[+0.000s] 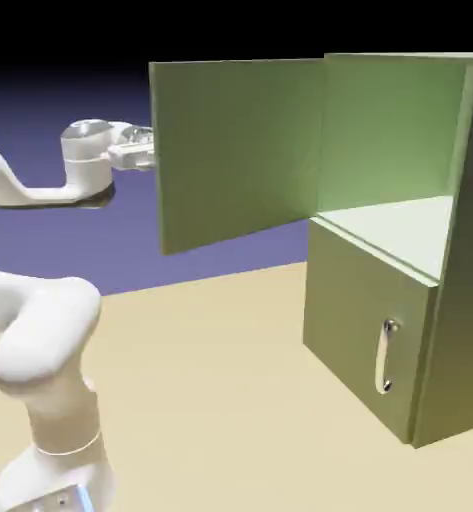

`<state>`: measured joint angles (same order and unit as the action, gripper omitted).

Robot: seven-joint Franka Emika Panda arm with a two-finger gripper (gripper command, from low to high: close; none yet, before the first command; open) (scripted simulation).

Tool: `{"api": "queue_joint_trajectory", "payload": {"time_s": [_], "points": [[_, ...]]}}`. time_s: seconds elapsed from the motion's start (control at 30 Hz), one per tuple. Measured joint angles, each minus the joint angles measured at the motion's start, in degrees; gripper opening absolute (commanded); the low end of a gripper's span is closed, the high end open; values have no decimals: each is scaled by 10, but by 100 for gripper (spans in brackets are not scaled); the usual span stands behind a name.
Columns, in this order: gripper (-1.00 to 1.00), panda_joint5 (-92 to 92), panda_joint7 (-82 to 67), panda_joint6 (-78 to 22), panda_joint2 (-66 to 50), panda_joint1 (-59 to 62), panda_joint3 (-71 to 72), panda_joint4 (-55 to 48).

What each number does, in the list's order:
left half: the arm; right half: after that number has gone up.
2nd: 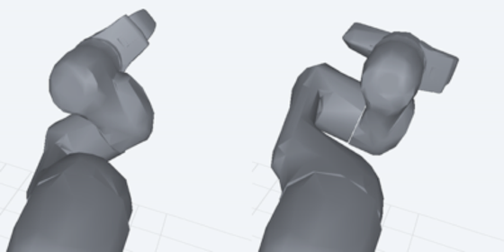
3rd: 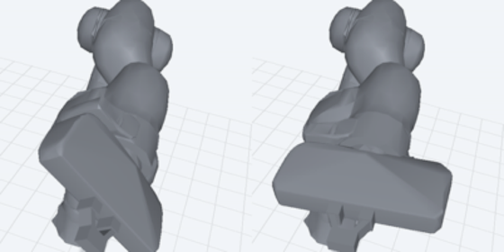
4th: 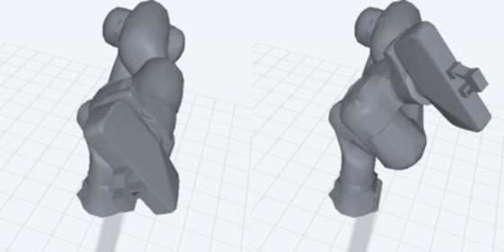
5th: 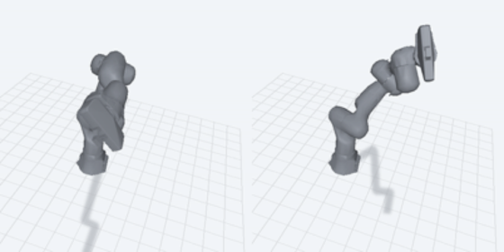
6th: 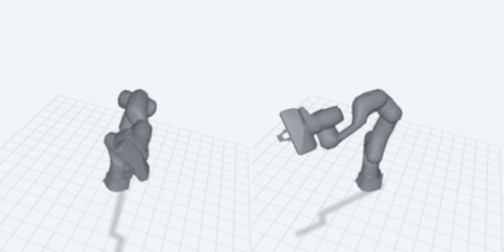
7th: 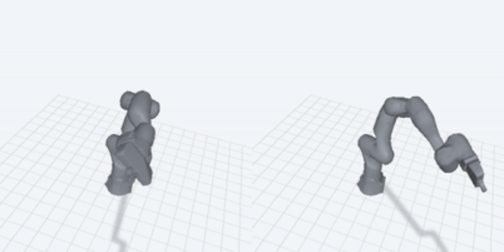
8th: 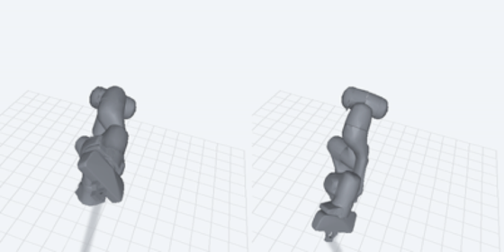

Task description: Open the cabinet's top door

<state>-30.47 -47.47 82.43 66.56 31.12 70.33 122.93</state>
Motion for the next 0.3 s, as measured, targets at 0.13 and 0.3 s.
{"api": "queue_joint_trajectory", "payload": {"time_s": [0.13,0.3], "points": [[-100,21,-14,-70,5,66,39,-83],[-100,41,-36,-151,18,148,76,-187]]}}
